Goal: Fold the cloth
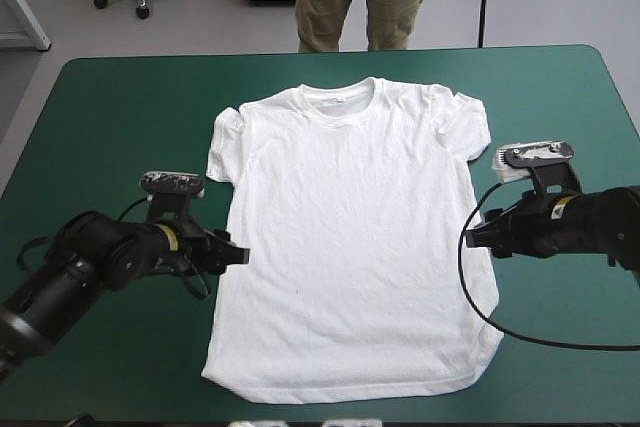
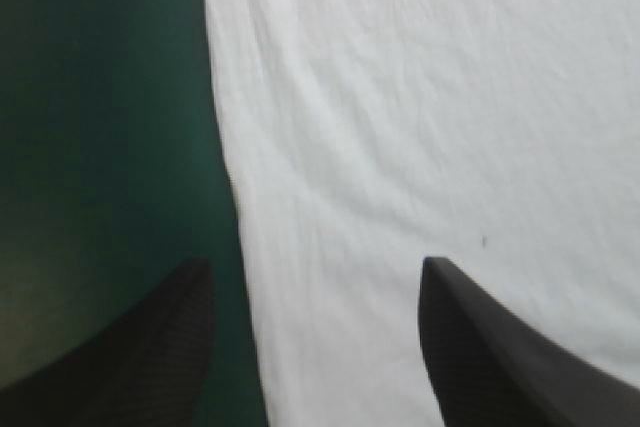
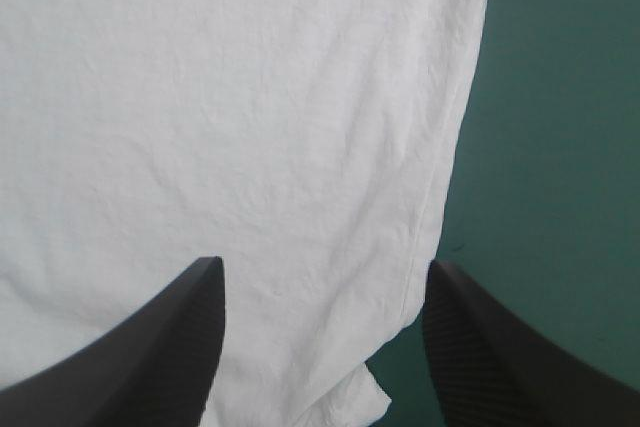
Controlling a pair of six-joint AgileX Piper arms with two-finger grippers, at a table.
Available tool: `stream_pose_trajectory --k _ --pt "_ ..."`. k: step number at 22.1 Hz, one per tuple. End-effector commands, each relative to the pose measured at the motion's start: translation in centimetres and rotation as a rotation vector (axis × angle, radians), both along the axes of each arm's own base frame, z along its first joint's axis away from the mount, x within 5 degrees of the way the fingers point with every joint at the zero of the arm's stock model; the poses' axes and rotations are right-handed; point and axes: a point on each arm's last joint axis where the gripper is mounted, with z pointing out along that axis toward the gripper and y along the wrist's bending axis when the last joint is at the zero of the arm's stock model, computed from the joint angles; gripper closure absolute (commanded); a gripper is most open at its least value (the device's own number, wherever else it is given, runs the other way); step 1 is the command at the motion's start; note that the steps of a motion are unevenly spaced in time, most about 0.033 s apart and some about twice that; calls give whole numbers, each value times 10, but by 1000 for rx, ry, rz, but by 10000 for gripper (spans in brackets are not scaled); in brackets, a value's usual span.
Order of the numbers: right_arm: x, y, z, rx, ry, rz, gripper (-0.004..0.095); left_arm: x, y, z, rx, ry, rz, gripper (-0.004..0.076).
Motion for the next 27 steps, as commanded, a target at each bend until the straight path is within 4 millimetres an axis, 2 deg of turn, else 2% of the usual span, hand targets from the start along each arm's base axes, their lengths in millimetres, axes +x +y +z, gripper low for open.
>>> stream_pose_trajectory --k 1,2,5,6,8,11,17,25,27 --pt "2 0 17 18 -81 -6 392 26 -12 23 -72 -98 4 283" --pt "2 0 17 17 -79 -5 395 32 -12 25 -87 -99 14 283" --pt "2 0 16 14 -75 -5 395 66 1 29 -115 -78 29 283" --pt "2 0 16 14 -75 -5 397 71 5 29 -111 -67 24 283" --pt "2 0 17 17 -80 -8 397 88 17 20 -93 -1 51 283" --pt "3 0 18 21 -98 -11 397 105 22 5 -29 58 49 283" --pt "6 1 19 29 -118 -20 399 134 17 -29 32 122 21 354" --pt "15 3 11 44 -68 -48 399 153 -2 -56 46 143 -18 357" --pt "15 3 11 50 -63 -55 399 159 -4 -72 60 185 -19 357"
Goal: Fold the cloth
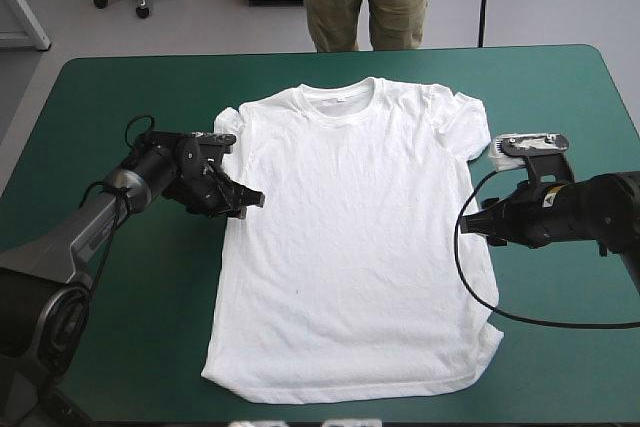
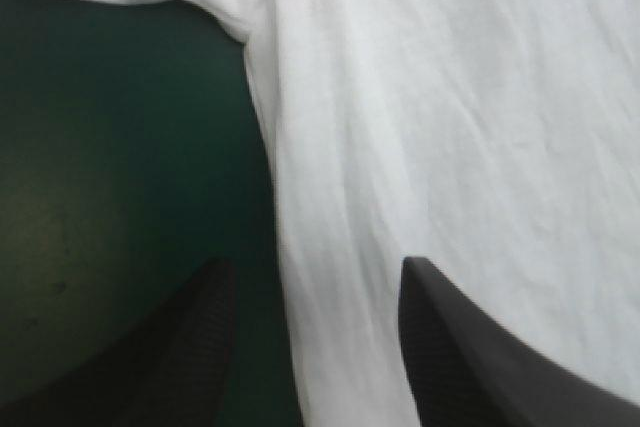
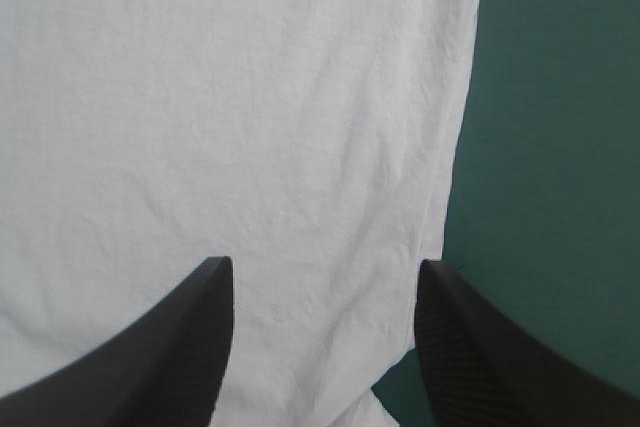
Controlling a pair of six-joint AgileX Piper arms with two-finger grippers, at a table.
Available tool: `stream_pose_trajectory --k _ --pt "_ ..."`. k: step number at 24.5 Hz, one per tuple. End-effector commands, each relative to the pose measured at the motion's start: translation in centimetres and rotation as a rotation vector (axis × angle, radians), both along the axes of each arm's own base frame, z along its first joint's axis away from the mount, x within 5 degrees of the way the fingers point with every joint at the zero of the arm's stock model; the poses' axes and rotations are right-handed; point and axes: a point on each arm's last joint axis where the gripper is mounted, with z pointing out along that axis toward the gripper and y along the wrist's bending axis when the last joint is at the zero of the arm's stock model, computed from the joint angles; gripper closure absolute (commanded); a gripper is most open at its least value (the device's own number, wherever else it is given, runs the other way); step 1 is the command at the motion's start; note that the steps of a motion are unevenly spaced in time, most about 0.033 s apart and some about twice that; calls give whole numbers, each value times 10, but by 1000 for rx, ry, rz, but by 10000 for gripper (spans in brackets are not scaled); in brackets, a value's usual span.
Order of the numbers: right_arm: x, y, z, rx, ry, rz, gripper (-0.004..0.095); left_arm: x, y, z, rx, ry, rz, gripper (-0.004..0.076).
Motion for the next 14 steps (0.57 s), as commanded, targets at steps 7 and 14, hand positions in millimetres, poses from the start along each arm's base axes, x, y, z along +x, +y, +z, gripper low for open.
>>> stream_pose_trajectory --k 7,14 --pt "1 0 15 28 -91 -12 399 14 -9 -20 4 16 -38 431" --pt "27 6 5 64 -86 -61 399 14 -22 -21 7 -14 -93 731"
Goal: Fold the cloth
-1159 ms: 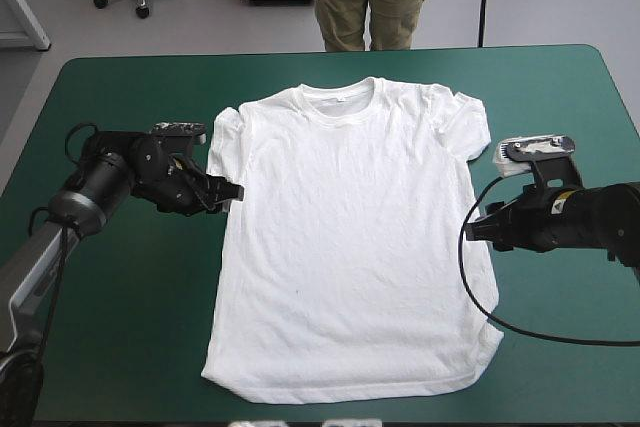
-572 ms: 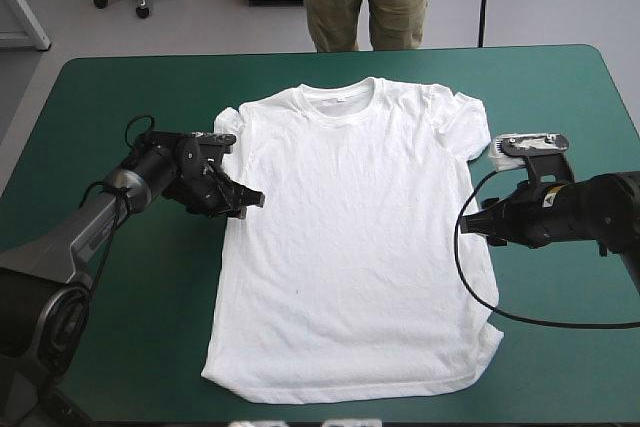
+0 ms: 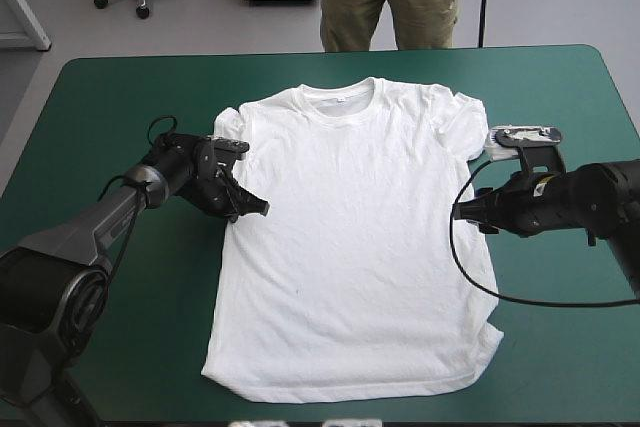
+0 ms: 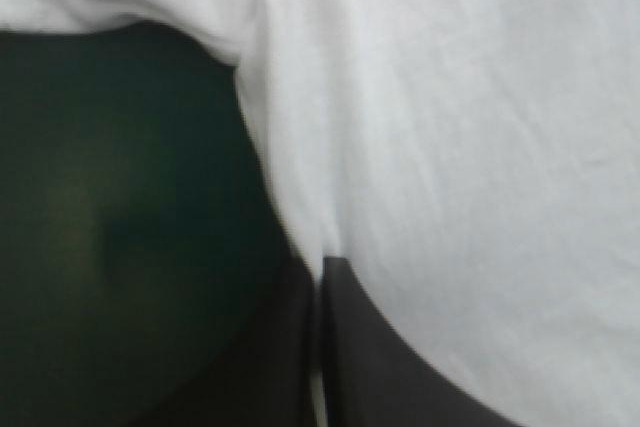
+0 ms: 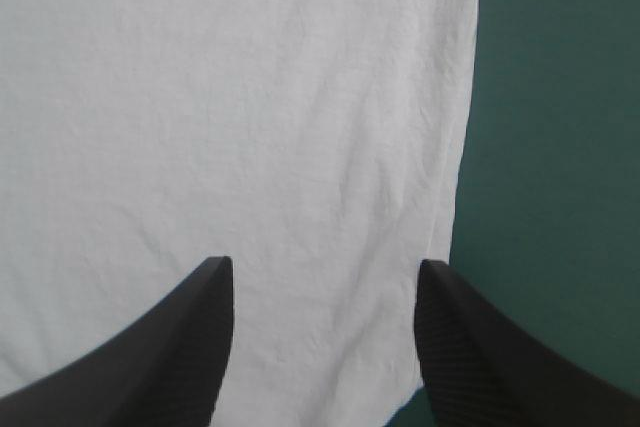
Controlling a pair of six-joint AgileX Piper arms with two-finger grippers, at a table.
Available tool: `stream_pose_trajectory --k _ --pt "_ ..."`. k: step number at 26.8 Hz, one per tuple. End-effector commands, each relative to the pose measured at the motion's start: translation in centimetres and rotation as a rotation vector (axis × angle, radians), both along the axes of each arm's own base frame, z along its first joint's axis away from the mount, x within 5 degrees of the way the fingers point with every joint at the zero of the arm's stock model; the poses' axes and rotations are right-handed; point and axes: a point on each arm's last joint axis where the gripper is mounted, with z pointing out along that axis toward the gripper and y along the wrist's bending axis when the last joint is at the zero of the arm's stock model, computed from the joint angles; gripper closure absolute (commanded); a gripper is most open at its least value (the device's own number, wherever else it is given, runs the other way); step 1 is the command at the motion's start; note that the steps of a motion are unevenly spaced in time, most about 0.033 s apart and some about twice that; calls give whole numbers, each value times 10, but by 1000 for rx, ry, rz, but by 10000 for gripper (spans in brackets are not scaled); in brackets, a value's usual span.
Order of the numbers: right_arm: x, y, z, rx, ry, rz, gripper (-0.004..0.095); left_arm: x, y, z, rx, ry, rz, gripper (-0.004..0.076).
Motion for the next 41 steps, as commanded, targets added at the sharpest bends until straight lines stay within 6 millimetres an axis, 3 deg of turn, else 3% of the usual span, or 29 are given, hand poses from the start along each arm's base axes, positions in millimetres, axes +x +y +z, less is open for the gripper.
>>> stream_pose_trajectory --k 1,7,8,12,21,33,36,38,40,41 --pt "17 4 10 49 -86 -40 399 1 -12 7 -72 -46 15 731" --pt "82 15 -5 -15 18 -28 362 1 -12 7 -72 -46 15 731" --pt "100 15 -8 -59 22 -34 365 1 -12 7 -71 -43 14 731" --pt "136 5 -31 -147 73 -122 372 1 -12 7 -70 -39 14 731" --pt "165 4 -77 -158 153 -110 391 1 -12 7 -72 -44 14 733" --pt "183 12 -125 -121 258 -105 473 1 -12 7 -72 -46 15 733" --pt "185 15 -135 -97 294 -98 575 1 -12 7 -72 -46 15 733" --pt "185 16 -137 -105 304 -80 711 1 -12 7 -71 -42 14 733" --pt "184 17 -137 -111 307 -51 913 1 -12 7 -75 -41 16 733" --pt "184 17 -137 -112 309 -49 918 1 -12 7 -75 -41 16 733"
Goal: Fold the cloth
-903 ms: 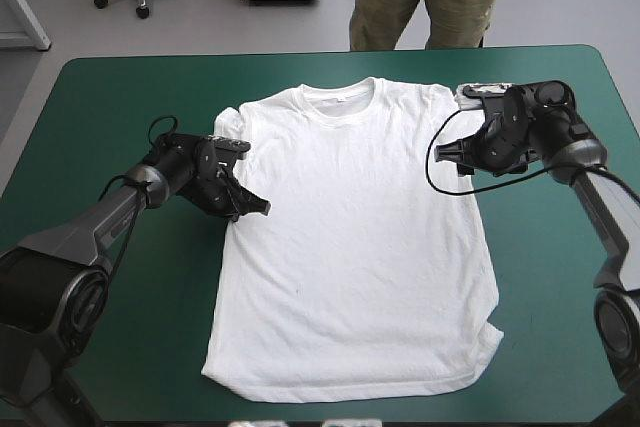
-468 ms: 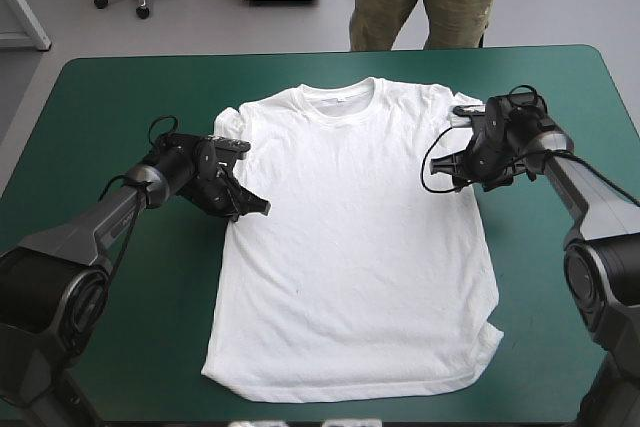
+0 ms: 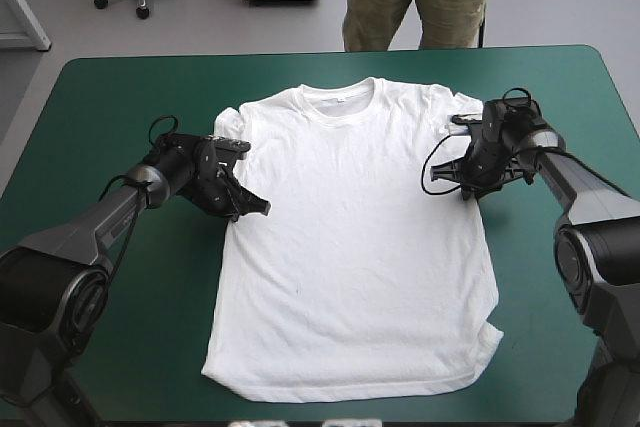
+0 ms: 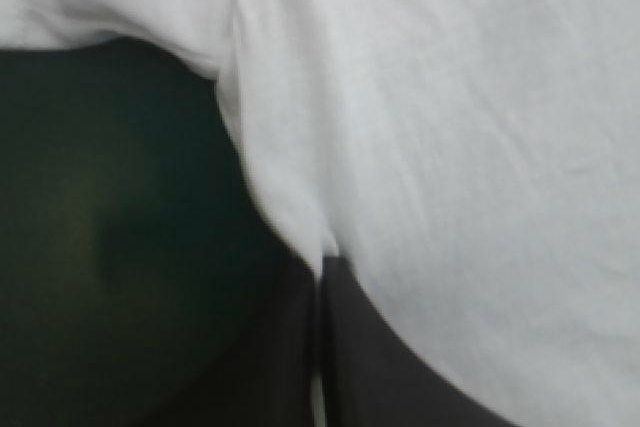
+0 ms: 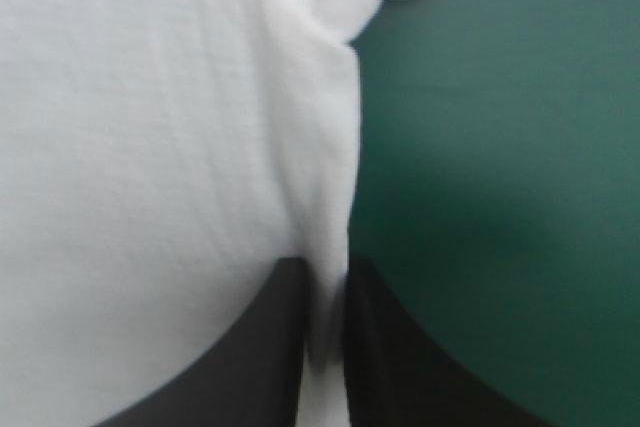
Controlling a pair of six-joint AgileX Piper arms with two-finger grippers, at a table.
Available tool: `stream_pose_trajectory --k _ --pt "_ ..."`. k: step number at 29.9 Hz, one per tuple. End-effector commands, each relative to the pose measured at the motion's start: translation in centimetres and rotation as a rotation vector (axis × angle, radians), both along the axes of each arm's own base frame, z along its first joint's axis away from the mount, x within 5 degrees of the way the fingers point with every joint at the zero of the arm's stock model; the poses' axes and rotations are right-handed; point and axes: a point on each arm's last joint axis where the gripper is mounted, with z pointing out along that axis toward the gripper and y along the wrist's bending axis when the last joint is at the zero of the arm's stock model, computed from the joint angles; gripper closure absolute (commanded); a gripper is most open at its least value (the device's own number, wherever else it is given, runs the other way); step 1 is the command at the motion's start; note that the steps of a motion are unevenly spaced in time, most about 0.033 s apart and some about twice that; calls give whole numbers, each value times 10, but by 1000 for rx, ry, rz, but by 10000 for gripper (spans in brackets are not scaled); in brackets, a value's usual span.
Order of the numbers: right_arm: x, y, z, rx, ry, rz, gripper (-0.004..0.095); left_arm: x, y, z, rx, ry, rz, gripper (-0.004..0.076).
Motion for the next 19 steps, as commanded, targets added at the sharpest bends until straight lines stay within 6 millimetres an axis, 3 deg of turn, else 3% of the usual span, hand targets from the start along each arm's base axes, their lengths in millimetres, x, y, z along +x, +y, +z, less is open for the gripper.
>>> stream_pose_trajectory --k 1,5,9,15,19 --pt "0 9 13 74 -35 13 917 0 -10 8 -71 -35 21 733" --pt "0 9 27 72 -52 20 925 -1 -10 11 -74 -36 21 733" --pt "1 7 63 65 -155 29 925 -6 -8 27 -80 -80 16 733" --pt "-17 4 133 82 -313 37 925 -18 -3 75 -128 -257 15 733" --pt "-36 0 169 86 -402 41 925 -30 4 115 -138 -393 2 733"
